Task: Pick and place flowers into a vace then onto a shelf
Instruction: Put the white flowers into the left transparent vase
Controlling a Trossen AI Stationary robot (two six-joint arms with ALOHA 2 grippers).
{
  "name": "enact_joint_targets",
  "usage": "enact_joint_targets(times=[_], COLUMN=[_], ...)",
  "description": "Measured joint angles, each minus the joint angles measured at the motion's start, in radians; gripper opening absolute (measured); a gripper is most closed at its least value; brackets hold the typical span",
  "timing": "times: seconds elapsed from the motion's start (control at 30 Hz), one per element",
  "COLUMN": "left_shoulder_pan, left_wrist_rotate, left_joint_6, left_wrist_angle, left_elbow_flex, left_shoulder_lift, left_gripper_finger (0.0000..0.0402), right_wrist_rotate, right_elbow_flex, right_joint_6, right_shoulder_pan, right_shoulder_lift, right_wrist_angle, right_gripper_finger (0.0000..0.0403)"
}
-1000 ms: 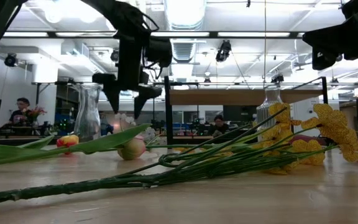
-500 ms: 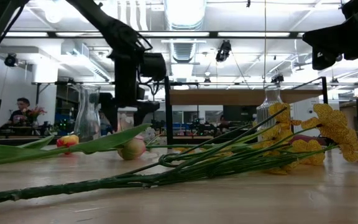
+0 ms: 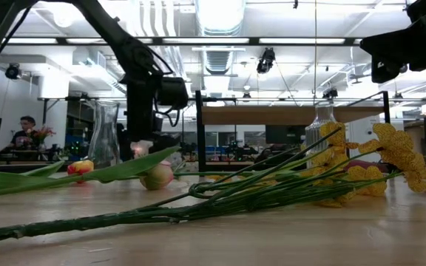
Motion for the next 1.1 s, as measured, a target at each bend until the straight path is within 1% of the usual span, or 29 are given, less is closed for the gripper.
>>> enact_joint_targets(times=[0.13,0.33,0.6,0.63,0.83,1.1], left_shoulder_pan=[0.004,0.019,0.036,0.037,0.037,0.037], left_wrist_rotate=[0.000,-0.001,-0.002,-0.004,-0.009,-0.036], left_joint_6=[0.000,0.011,0.023,0.023,0.023,0.023], left_wrist_angle=[0.008,0.047,0.054,0.054,0.061,0.071], left_elbow_flex=[-0.003,0.003,0.002,0.002,0.002,0.002], left_shoulder_lift=[-0.001,-0.001,-0.001,-0.001,-0.008,-0.093], left_gripper_finger=[0.0212,0.0127,0.0014,0.0008,0.0002,0.0001], right_wrist_rotate=[0.000,0.000,0.000,0.000,0.000,0.000], right_elbow_flex=[0.000,0.000,0.000,0.000,0.000,0.000], right_joint_6=[0.000,0.000,0.000,-0.001,-0.003,-0.003], right_shoulder_pan=[0.000,0.000,0.000,0.000,0.000,0.000], right_shoulder_lift=[0.000,0.000,0.000,0.000,0.000,0.000], right_wrist_angle=[0.000,0.000,0.000,0.000,0.000,0.000], right_gripper_finger=[0.0013,0.0013,0.0013,0.0013,0.0013,0.0013])
